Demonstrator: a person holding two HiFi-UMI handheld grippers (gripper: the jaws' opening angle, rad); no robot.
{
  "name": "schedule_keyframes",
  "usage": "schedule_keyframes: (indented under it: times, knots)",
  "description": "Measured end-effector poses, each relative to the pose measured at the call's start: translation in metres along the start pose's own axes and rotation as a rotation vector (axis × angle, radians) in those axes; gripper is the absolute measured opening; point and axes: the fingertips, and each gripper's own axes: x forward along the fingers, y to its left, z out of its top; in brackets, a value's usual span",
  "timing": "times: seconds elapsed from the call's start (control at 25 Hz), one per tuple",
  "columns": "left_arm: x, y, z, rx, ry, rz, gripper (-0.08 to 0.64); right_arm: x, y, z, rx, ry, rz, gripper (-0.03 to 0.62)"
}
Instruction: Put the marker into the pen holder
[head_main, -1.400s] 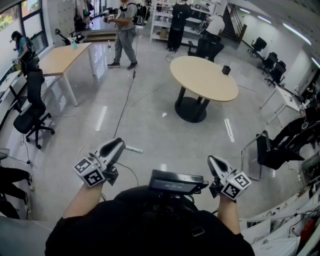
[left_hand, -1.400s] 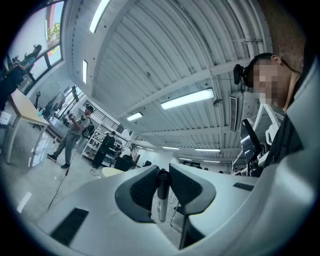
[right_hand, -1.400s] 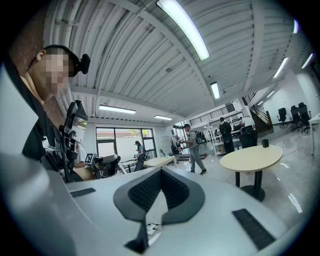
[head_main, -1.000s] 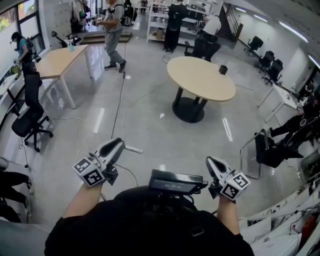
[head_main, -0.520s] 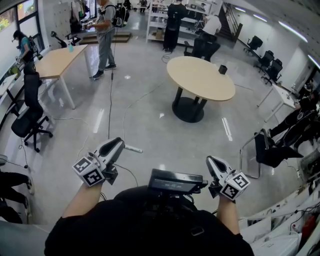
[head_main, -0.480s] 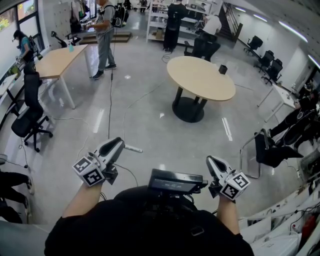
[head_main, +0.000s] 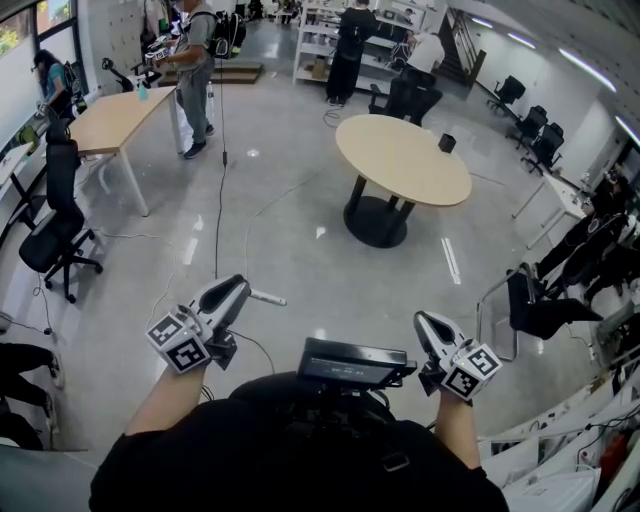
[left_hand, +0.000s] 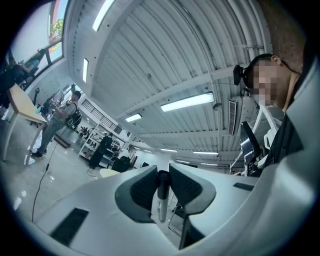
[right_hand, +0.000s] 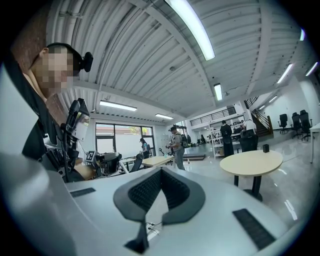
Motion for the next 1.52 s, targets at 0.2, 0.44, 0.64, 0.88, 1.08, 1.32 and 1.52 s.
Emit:
schedule_keyframes:
  times: [0.2,0.44,0.64,0.88,1.08,1.32,1.52]
  knots:
    - [-0.017,0.030,0.020,0.000,-0.012,-0.003,0.075,0.032,0.016,0.005,-0.012,0.002,-0.006,0.003]
    - [-0.045,0.077,0.050,0.015,-0.023,0.010,0.075,0.086,0.036,0.011,-0.014,0.003,-0.002,0.004]
    - [-0.064,0.111,0.060,0.013,-0.020,0.038,0.075,0.124,0.047,0.005,-0.003,0.021,0.012,0.005]
    - [-0.048,0.129,0.050,-0.002,-0.009,0.072,0.075,0.143,0.020,0.001,0.018,0.032,0.035,0.004]
    - [-0.016,0.144,0.036,0.019,0.005,0.122,0.075,0.164,-0.033,-0.008,0.047,0.015,0.079,0.005]
    - [0.082,0.137,0.022,0.055,-0.027,0.143,0.075,0.172,-0.129,0.014,0.042,0.002,0.143,0.004]
    - [0.177,0.119,0.003,0.057,-0.029,0.107,0.075,0.157,-0.210,0.040,0.010,-0.012,0.155,0.004]
